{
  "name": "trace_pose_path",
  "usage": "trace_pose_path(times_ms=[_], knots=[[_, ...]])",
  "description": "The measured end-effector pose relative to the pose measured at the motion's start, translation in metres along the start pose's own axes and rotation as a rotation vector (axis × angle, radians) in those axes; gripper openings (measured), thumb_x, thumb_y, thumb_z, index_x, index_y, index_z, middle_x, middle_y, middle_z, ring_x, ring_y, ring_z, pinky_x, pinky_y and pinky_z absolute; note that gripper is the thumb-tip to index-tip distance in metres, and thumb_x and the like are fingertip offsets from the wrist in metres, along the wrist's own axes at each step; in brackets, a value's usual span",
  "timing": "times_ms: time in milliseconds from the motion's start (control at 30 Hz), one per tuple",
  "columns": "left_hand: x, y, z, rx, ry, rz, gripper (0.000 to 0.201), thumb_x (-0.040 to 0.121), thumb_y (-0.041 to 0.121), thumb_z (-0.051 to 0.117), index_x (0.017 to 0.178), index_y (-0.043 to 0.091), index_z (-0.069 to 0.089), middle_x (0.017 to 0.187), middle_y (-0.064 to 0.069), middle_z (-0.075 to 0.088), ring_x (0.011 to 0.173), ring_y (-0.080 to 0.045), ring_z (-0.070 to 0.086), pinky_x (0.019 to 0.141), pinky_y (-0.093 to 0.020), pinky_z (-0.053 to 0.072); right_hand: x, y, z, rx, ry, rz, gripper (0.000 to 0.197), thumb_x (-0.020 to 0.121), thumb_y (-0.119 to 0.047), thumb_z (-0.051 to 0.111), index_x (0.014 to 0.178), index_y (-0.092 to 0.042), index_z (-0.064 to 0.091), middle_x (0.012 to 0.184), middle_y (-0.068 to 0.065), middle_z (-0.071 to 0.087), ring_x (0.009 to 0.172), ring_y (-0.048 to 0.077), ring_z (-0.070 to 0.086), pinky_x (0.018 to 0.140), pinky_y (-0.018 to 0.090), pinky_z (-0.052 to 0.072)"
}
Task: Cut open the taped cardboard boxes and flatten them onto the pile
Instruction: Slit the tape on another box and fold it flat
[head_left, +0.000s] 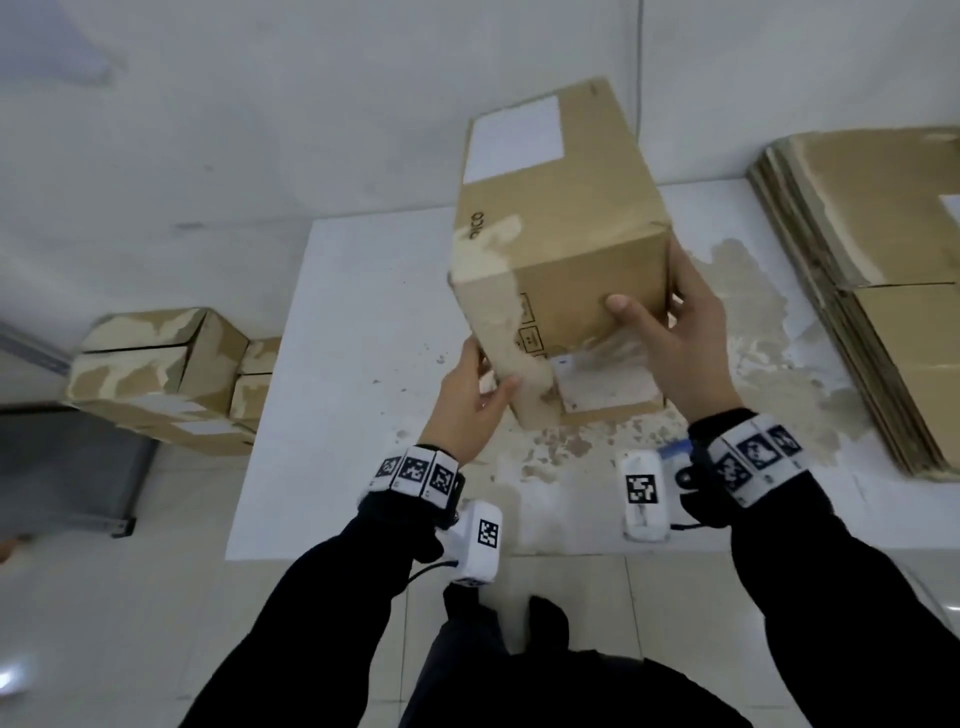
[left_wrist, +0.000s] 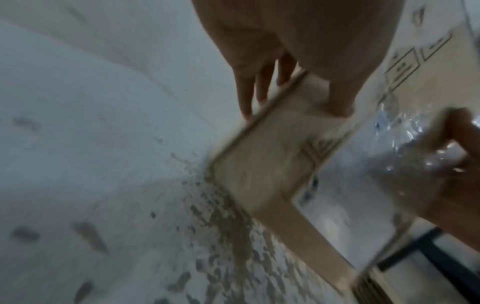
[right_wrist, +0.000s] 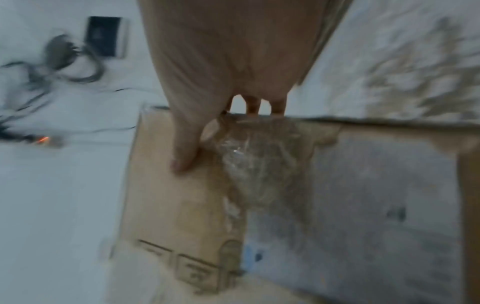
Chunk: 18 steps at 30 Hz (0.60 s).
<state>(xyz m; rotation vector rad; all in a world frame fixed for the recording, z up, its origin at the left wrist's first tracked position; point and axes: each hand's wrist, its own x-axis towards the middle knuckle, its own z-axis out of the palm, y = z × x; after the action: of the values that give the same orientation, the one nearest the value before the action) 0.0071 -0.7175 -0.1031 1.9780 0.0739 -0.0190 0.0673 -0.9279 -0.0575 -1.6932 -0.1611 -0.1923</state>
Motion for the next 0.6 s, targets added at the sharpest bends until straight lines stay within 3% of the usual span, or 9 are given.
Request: trace_pose_path(times_ms=[67,133,200,233,300,367,433,533,600], knots=[[-0.003,-0.008,-0.007,-0.071,0.106,-0.113,0.036,0.095,0.021,0.048,0.131,0.022,0.043,0.123,0.004,0.056,0.119,-0.024,0.055,0.093,-0.030,0.048,0.002,-0.005,0.018,-0.221,-0.087,-0.108,0.074,0.081,-0.032,0.071,0.144,-0.033,0.033,0.133,0.006,0.047,0.114,0.016,0.045,0.098,0.030,0.044],[-0.010,-0.008,-0.022,-0.230,0.386,-0.188,0.030,0.092,0.028,0.040,0.121,0.029,0.048,0.120,0.000,0.058,0.119,-0.029,0.053,0.103,-0.043,0.042,-0.005,-0.006,0.040,-0.403,-0.196,-0.228,0.077,0.079,-0.034,0.070,0.145,-0.031,0.032,0.145,0.002,0.041,0.120,0.022,0.038,0.103,0.038,0.038],[-0.016,0.002,-0.042,-0.249,0.673,-0.119,0.035,0.098,0.025,0.036,0.132,0.024,0.045,0.135,-0.004,0.051,0.128,-0.022,0.045,0.110,-0.033,0.034,-0.012,-0.003,0.063,-0.547,-0.288,-0.362,0.073,0.081,-0.039,0.065,0.145,-0.031,0.032,0.150,-0.004,0.036,0.126,0.026,0.036,0.104,0.043,0.036],[-0.017,0.010,-0.050,-0.195,0.723,-0.042,0.039,0.099,0.025,0.038,0.139,0.022,0.041,0.142,0.000,0.045,0.133,-0.015,0.039,0.110,-0.025,0.030,-0.015,0.000,0.075,-0.610,-0.320,-0.429,0.069,0.082,-0.039,0.064,0.144,-0.031,0.034,0.150,-0.004,0.036,0.128,0.028,0.037,0.103,0.045,0.036],[-0.013,0.025,-0.057,-0.062,0.643,0.082,0.049,0.098,0.037,0.043,0.144,0.025,0.035,0.149,0.007,0.036,0.138,-0.006,0.030,0.112,-0.020,0.024,-0.019,0.003,0.100,-0.671,-0.384,-0.521,0.064,0.083,-0.032,0.066,0.142,-0.025,0.041,0.147,0.000,0.041,0.130,0.032,0.039,0.102,0.049,0.036],[-0.001,0.028,-0.058,0.005,0.520,0.024,0.058,0.095,0.044,0.050,0.147,0.028,0.031,0.152,0.007,0.032,0.140,-0.006,0.027,0.113,-0.022,0.021,-0.021,0.004,0.114,-0.664,-0.467,-0.551,0.057,0.085,-0.029,0.064,0.139,-0.018,0.046,0.145,0.005,0.044,0.133,0.032,0.039,0.106,0.050,0.034],[0.006,0.014,-0.060,0.008,0.501,-0.072,0.058,0.094,0.033,0.056,0.147,0.024,0.034,0.151,0.007,0.036,0.138,-0.006,0.032,0.112,-0.021,0.024,-0.026,0.006,0.103,-0.604,-0.462,-0.482,0.046,0.093,-0.032,0.052,0.136,-0.016,0.050,0.143,0.006,0.046,0.135,0.025,0.038,0.112,0.043,0.026],[-0.001,-0.017,-0.061,-0.059,0.494,-0.139,0.054,0.096,0.024,0.054,0.147,0.022,0.036,0.150,0.007,0.037,0.138,-0.008,0.033,0.115,-0.024,0.025,-0.036,0.029,0.041,-0.458,-0.098,-0.216,0.032,0.091,-0.007,0.045,0.120,-0.009,0.058,0.124,0.010,0.056,0.118,0.024,0.049,0.103,0.034,0.037],[-0.009,-0.032,-0.057,-0.047,0.493,-0.144,0.054,0.098,0.029,0.051,0.149,0.024,0.032,0.151,0.010,0.035,0.138,-0.005,0.031,0.115,-0.024,0.024,-0.043,0.060,-0.011,-0.639,0.003,0.052,0.033,0.085,0.005,0.047,0.115,-0.008,0.055,0.121,0.012,0.051,0.112,0.029,0.048,0.092,0.035,0.041]])
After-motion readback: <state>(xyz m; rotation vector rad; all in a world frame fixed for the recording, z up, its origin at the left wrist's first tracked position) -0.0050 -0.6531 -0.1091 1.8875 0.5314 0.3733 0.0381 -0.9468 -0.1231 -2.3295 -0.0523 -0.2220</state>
